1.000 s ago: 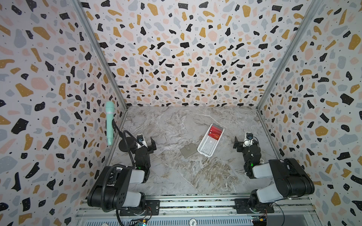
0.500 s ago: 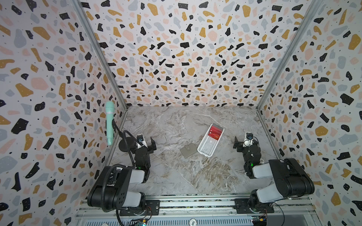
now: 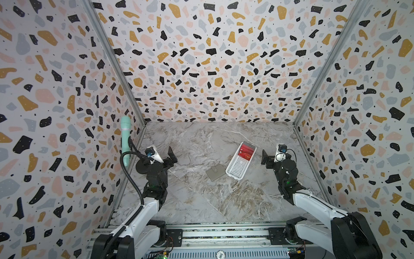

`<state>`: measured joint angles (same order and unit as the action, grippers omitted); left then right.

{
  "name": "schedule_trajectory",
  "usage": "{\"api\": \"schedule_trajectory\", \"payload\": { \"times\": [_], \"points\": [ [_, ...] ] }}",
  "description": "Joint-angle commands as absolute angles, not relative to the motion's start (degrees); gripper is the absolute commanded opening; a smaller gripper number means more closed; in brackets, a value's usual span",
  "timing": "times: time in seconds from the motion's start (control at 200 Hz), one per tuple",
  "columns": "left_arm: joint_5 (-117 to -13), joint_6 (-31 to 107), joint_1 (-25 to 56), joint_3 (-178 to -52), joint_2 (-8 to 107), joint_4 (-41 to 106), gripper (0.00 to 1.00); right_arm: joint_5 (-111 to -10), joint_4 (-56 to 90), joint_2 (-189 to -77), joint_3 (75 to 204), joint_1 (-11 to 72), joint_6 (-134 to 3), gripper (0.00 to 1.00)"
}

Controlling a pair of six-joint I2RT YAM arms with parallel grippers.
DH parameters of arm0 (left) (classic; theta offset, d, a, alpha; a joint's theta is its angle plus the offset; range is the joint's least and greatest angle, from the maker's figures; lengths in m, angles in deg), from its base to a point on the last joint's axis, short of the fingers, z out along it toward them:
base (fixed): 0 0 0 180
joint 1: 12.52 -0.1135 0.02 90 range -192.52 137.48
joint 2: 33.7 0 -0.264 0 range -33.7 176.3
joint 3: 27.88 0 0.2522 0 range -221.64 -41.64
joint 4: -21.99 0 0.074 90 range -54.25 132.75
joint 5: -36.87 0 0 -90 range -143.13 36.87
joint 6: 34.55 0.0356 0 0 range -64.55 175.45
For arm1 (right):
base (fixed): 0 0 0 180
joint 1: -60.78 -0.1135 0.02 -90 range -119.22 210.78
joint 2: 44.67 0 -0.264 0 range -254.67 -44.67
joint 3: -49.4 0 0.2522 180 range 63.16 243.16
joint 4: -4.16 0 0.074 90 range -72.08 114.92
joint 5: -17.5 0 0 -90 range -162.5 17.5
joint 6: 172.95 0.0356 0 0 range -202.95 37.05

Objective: Insert credit cards into a card holder
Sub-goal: Rotate the storage box at the center of the table.

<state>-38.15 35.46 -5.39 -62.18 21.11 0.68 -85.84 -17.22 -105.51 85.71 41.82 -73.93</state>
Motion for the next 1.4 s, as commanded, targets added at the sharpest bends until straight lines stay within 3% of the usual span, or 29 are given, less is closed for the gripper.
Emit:
{"api": "schedule_trajectory", "payload": {
  "times": [0.0,0.18,0.38,0.966,1.392],
  "points": [
    [-47.25,24.74,-3.01,-64.54,21.11,10.21,1.00,-83.46,-1.79,-103.01,88.21,36.95,-66.86,0.96],
    [-48.07,21.46,9.34,-66.97,24.79,11.29,1.00,-79.03,4.19,-103.50,88.57,27.38,-59.49,0.88],
    [-50.74,15.95,14.34,-67.44,32.17,6.59,0.95,-77.10,5.60,-106.60,87.47,19.86,-51.92,0.76],
    [-52.87,13.88,17.02,-68.13,39.43,1.55,0.88,-74.15,0.61,-119.47,88.21,16.75,-46.33,0.49],
    [-53.13,14.31,17.01,-68.18,39.28,2.50,0.86,-76.66,-3.04,-129.18,94.45,16.75,-44.88,0.39]
  ]
}}
